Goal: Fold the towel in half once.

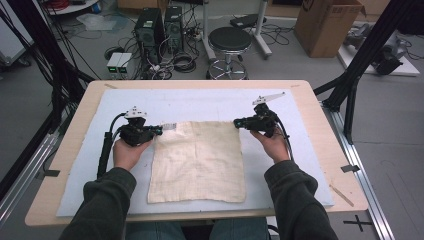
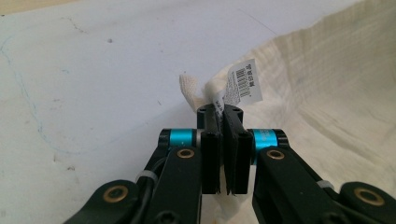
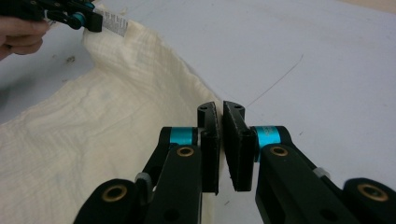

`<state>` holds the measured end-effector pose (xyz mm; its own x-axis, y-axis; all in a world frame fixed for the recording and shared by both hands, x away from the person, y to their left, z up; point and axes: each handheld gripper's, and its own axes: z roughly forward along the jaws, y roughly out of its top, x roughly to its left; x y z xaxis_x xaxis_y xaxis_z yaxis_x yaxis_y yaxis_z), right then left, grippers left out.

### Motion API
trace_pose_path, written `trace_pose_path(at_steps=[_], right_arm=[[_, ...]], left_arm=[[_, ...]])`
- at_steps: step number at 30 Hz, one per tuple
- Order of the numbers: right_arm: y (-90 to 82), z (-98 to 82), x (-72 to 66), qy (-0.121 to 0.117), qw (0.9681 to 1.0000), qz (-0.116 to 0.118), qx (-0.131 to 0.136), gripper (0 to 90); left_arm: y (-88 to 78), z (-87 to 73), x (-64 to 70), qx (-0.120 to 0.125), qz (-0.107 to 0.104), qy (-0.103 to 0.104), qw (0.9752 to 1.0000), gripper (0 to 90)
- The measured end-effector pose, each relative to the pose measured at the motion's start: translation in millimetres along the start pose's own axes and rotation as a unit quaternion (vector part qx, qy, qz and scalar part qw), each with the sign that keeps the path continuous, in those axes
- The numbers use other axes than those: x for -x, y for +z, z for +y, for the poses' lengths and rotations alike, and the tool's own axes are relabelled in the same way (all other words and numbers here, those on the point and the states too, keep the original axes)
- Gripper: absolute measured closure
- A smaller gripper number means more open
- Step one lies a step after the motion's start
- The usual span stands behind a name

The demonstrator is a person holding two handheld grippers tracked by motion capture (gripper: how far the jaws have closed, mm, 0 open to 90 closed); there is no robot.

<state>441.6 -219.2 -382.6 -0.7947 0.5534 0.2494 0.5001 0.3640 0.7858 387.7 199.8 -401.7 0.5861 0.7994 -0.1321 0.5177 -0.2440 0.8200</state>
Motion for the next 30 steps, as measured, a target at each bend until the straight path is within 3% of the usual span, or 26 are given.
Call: trace_pose_path(at_steps=[8,15,23,30], right_arm=[[-5.2,-9.4,-10.8,-0.01,0.9999,0.01,-0.003,85.1],[-12.0,-9.3,-25.1,-0.023,0.9995,0.02,-0.01,85.1],[-24.0,-22.5,-35.6,-0.023,0.9995,0.022,0.003,85.1],[-29.1,-36.8,-43.0,-0.021,0.9994,0.026,-0.002,85.2]], left_arm=[[-12.6,0.6,13.9,0.002,-0.012,0.037,0.9993,85.8],[-25.0,-0.5,27.1,0.001,-0.009,0.071,0.9974,85.8],[-36.9,-15.2,33.0,0.004,-0.021,0.082,0.9964,85.8],[-43.1,-26.6,41.0,-0.003,-0.034,0.098,0.9945,85.8]])
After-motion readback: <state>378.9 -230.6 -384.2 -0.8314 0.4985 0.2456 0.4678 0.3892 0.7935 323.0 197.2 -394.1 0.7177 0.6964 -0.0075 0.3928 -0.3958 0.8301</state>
